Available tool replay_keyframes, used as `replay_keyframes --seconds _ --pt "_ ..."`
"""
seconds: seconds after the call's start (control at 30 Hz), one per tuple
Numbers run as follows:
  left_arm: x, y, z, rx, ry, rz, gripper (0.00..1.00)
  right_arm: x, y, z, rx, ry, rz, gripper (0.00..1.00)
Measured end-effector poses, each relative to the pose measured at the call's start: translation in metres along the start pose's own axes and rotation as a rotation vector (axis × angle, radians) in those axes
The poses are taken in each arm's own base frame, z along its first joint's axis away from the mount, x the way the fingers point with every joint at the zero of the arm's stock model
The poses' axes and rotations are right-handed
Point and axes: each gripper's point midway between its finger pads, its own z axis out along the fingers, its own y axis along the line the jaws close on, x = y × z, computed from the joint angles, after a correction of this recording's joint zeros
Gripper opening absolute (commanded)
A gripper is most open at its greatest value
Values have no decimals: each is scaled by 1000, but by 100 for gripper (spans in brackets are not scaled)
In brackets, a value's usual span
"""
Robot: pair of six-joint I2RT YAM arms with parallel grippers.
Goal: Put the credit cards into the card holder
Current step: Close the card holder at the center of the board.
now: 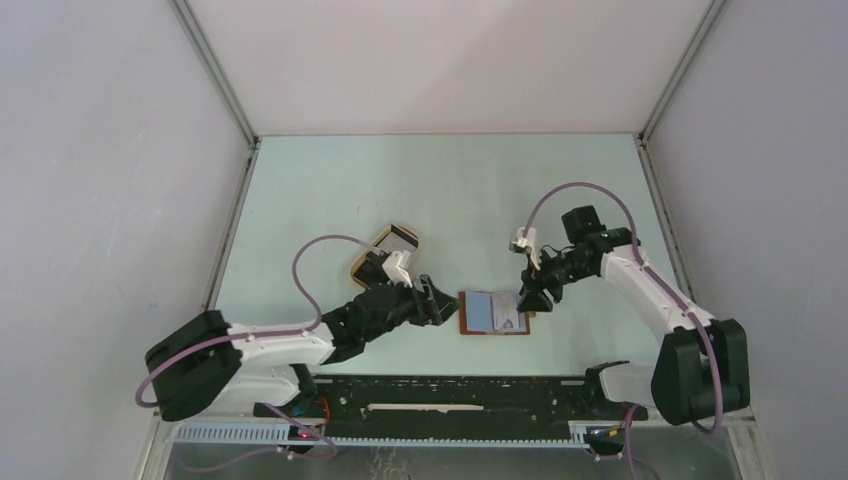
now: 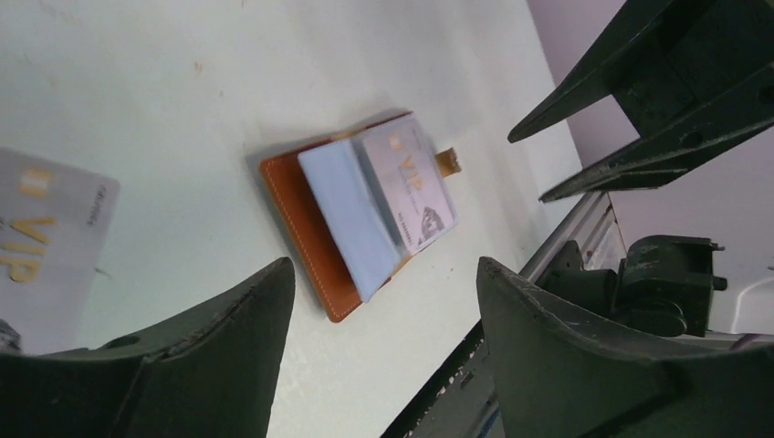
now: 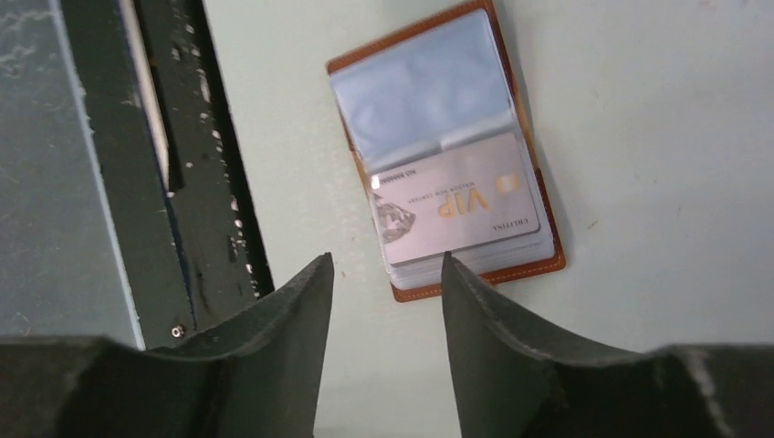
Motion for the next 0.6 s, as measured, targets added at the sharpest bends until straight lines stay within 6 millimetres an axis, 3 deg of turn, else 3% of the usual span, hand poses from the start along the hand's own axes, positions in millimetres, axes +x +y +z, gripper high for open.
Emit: replay_keyframes --seconds 0.2,0.33,0.6 --pt "45 17 17 -60 107 -100 77 28 -21 18 39 150 108 30" --pt "70 33 23 -117 163 -143 78 48 -34 28 60 236 199 26" --pt "73 26 42 -104 153 -221 79 69 -48 36 90 329 287 25"
